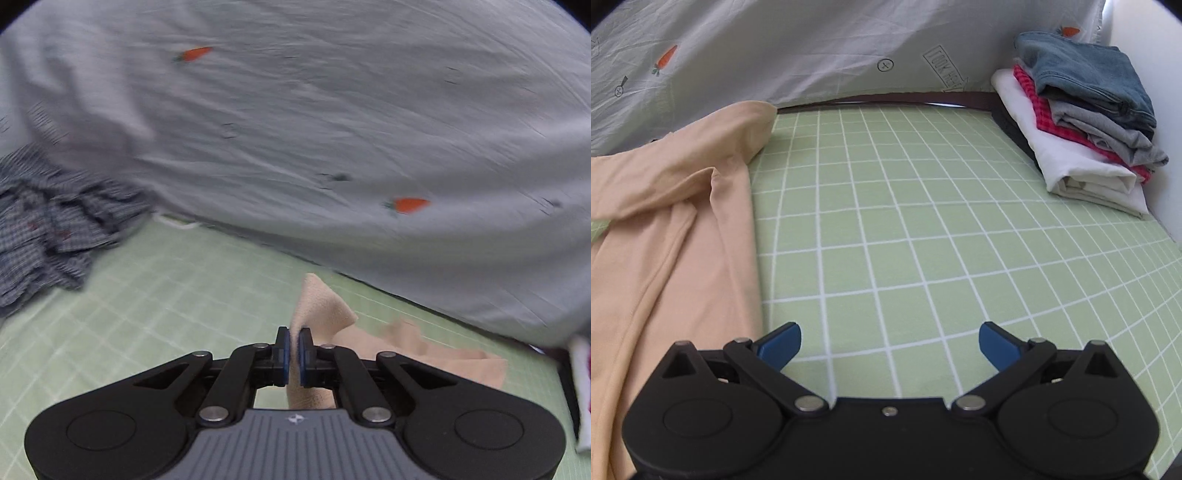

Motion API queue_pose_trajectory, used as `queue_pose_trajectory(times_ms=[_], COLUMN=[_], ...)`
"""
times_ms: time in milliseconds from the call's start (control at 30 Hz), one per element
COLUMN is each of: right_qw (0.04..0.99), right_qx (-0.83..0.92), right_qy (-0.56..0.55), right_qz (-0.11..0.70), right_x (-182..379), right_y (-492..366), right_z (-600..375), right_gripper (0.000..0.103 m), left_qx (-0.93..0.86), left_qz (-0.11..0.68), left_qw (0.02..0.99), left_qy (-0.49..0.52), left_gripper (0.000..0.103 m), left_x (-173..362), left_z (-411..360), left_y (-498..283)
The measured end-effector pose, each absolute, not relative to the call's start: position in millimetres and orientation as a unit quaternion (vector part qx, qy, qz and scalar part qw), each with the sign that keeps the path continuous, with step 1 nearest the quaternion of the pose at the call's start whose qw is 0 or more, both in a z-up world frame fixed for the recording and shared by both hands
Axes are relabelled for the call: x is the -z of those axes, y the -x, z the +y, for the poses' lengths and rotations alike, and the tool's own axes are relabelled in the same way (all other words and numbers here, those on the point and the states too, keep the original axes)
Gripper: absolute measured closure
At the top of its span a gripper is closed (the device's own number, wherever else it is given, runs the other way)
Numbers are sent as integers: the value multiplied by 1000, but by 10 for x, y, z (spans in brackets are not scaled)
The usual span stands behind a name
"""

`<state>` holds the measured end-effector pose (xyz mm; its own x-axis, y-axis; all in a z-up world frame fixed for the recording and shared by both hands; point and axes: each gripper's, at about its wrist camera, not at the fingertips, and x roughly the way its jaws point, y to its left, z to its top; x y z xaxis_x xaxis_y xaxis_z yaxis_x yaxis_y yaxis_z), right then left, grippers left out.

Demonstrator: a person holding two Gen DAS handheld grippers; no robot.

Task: Fold clothes

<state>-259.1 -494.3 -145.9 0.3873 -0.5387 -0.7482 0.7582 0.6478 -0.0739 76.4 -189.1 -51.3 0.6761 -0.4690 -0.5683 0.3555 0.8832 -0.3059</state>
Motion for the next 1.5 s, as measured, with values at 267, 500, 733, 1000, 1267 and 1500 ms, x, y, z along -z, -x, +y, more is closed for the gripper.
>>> queue_pose_trajectory(times_ms=[267, 500, 733, 1000, 1267, 1500], right_qw=[831, 842, 863, 864, 866, 877], right_qx=[377, 345, 295, 263, 256, 252], right_qy=[-119, -121, -113, -118, -125, -141], right_qz=[391, 397, 394, 413, 411, 384], right_x=[1411, 1400, 1374, 1471, 1486, 1304], right_y=[2458, 2388, 2413, 2602, 2847, 2919], right_z=[-4764, -4684, -4498, -4384, -4295, -4194], right_gripper=[0, 0, 1, 22, 89, 100], left_qx=[172, 270, 317, 320, 306, 316], left_qz=[388, 459, 482, 506, 505, 510], left_qw=[902, 846, 814, 793, 794, 783], left_qy=[85, 14, -73, -118, -149, -167], left_gripper=[69, 41, 20, 5, 0, 0], left_x=[792, 1082, 1270, 1456, 1500, 1513], left_z=[-1577, -2080, -2268, -2246, -2207, -2247], left_y=[-753, -55, 600, 1119, 1281, 1246])
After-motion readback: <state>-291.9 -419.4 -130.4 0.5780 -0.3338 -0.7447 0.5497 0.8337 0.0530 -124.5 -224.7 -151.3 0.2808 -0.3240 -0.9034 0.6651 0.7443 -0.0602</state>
